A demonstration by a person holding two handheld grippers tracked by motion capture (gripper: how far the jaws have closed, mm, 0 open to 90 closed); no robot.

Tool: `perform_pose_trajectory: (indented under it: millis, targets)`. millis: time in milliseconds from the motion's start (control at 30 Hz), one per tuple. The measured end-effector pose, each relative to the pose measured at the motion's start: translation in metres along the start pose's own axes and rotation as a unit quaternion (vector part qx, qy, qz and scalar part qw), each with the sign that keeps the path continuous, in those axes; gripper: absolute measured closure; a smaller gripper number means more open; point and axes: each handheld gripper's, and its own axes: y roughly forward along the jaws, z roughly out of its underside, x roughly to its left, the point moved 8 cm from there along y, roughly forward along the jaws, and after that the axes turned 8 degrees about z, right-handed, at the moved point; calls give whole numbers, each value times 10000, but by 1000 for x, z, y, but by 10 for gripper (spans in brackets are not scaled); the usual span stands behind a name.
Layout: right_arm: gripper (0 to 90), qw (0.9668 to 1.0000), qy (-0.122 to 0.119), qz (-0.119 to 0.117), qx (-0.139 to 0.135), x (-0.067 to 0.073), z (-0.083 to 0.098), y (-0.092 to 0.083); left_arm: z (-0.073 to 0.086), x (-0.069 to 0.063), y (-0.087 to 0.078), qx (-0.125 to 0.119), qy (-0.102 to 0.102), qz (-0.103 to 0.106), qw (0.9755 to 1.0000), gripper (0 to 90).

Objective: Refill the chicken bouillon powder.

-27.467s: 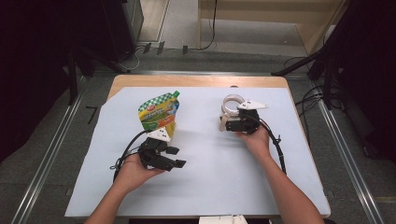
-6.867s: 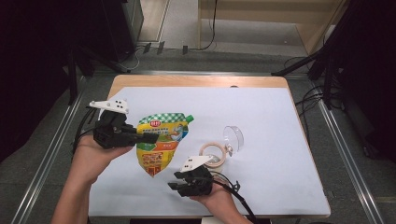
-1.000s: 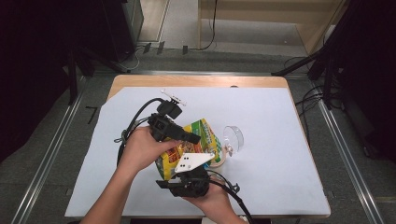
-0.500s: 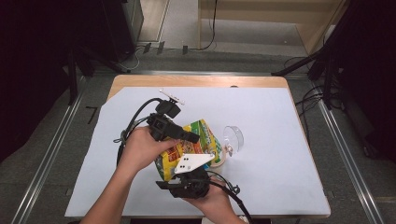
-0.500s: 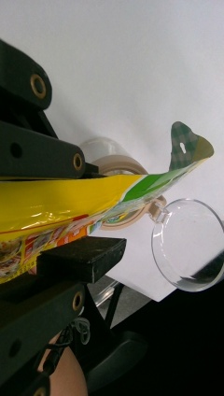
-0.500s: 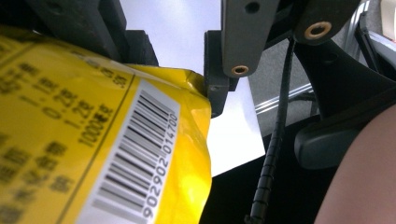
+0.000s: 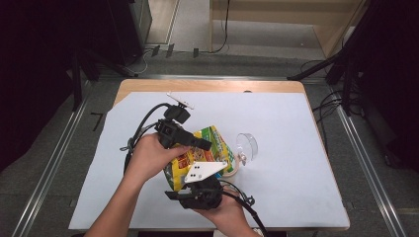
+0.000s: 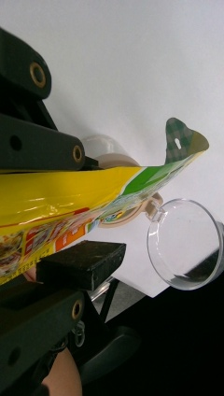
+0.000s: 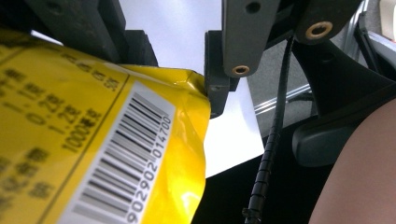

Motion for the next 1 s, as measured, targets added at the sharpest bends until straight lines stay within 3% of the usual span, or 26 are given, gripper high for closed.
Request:
perform_pose_trajectory:
  millis: [300,567,700,1000]
  targets:
    - [699,10000,27,-4,-19,-1,0,-1,0,-3,-1,61,38,-65,10000,614]
    - [700,9999,72,-54,-53,-1,-3,-1,-3,-3,-3,108,-105,-134,9998,687]
    - [701,9999,113,-17,-36,-3,-5,-1,-6,-2,-3,127,-49,-321,9994,726]
    - [710,9999,96,-37,-18,-3,-3,3,-4,-8,-2,167,-11,-359,9992,753]
